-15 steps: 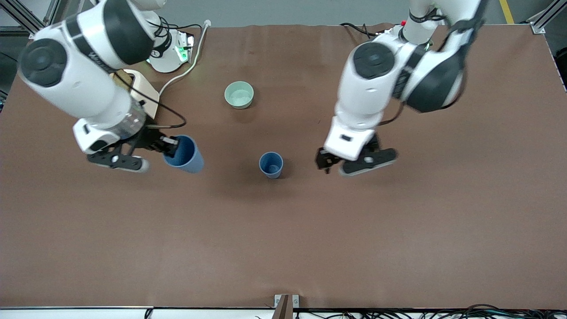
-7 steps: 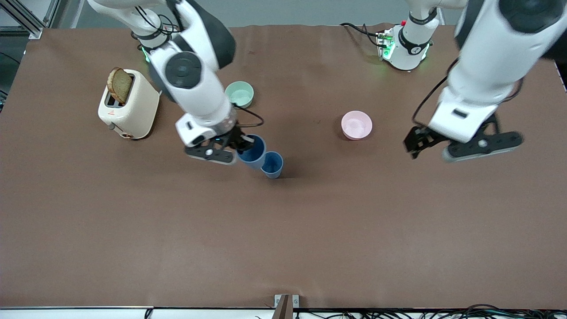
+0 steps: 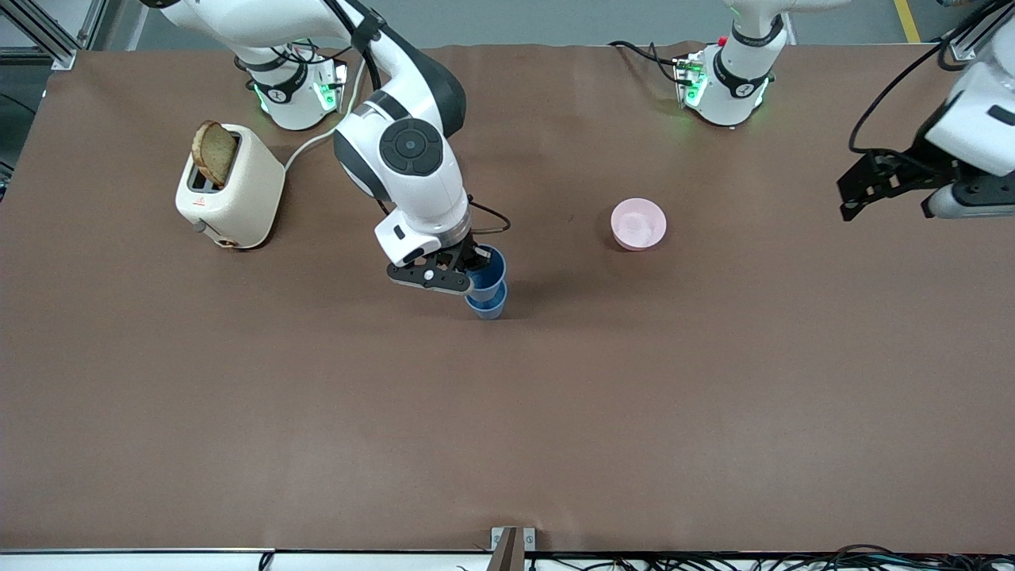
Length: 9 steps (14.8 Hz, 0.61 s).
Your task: Stack blue cups with both arms
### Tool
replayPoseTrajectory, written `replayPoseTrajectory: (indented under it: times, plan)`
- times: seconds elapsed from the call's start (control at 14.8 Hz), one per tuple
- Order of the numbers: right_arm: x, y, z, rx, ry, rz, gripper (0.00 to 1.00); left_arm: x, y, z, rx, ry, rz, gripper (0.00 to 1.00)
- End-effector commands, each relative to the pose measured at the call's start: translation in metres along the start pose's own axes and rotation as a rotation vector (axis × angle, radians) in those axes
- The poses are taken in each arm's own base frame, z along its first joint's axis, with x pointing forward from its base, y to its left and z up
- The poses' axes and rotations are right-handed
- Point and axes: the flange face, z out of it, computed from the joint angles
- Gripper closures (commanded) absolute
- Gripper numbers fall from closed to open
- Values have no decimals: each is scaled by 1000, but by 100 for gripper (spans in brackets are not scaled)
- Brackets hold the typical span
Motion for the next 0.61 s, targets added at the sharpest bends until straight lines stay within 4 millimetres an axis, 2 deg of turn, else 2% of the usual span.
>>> replayPoseTrajectory:
  times: [0.0,0.2,0.54]
  plan:
    - [-8,3,14,6,28,-5,99,-28,-1,-1,-19,-11,24,0]
    - [-10,4,28,-21,33,-24,99,-37,-12,1,-51,-23,3,0]
    - [-13,4,41,-20,24,-29,97,-40,-7,-4,-52,-14,24,0]
